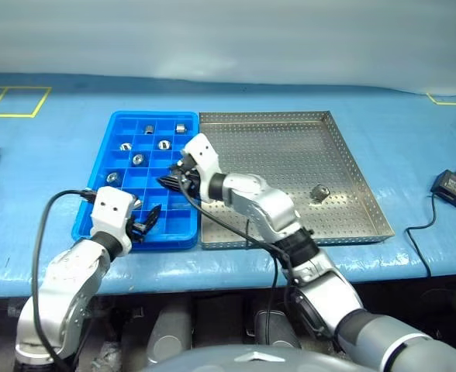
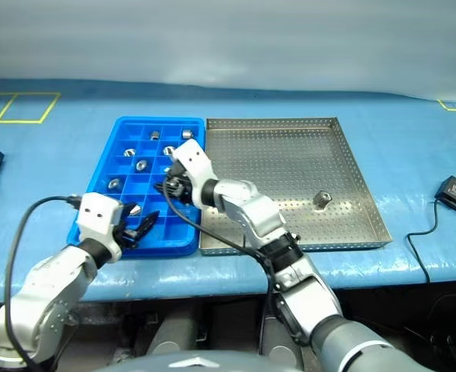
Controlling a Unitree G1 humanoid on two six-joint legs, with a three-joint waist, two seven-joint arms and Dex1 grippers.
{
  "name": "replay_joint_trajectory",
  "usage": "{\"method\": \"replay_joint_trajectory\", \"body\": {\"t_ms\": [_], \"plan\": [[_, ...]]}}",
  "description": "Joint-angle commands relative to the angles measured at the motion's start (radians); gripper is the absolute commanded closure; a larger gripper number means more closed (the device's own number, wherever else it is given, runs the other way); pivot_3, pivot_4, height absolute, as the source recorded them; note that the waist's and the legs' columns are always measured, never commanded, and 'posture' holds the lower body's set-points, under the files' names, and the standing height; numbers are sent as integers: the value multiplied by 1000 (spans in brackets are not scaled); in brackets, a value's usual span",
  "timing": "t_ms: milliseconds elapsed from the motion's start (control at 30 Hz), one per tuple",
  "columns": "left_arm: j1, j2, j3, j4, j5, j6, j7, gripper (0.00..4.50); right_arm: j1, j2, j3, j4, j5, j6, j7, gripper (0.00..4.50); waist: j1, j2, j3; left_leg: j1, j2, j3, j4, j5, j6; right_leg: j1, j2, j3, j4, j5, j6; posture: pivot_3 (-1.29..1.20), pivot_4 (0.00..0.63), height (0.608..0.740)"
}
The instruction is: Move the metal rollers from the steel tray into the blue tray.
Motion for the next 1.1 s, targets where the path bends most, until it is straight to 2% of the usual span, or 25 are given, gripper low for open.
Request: {"method": "replay_joint_trajectory", "body": {"t_ms": [33,200,400,433,600,933,1100], "plan": [[24,-25,43,-76,-34,-34,7,1553,-80,41,-36,154,-28,-130,17,2764,10,0,0,0,0,0,0,0,-1,0,0,-1,0,0,0,297,150,740],[61,-42,17,-92,-19,-32,29,1553,-181,87,-82,403,-54,-259,16,2764,44,0,0,0,-3,-2,-2,0,0,0,-1,-2,-2,-1,-1,324,150,740],[63,-45,-14,-93,-16,-32,45,1553,-268,109,-129,618,-88,-389,-2,2764,56,0,0,-1,-4,-2,-3,0,-2,0,0,-4,-2,-1,-2,332,150,740],[60,-43,-18,-92,-16,-31,47,1553,-275,112,-138,631,-86,-402,2,2008,56,0,0,-1,-4,-2,-3,0,-3,0,1,-4,-2,-1,-2,331,150,740],[44,-35,-38,-71,-10,-31,47,1553,-273,123,-165,632,-92,-436,-4,464,56,0,0,-1,-4,-4,-4,1,-4,0,3,-6,-1,-3,-6,309,150,740],[-18,-32,-86,-8,-5,-43,22,1553,-181,79,-175,462,-95,-352,-35,464,47,0,0,-1,-3,-4,-5,2,-5,1,4,-8,-1,-4,-7,234,150,740],[-56,-38,-110,20,-12,-54,5,1553,-113,26,-152,293,-132,-269,-67,464,40,0,0,-1,-3,-4,-4,2,-5,1,3,-8,0,-4,-7,208,150,740]]}}
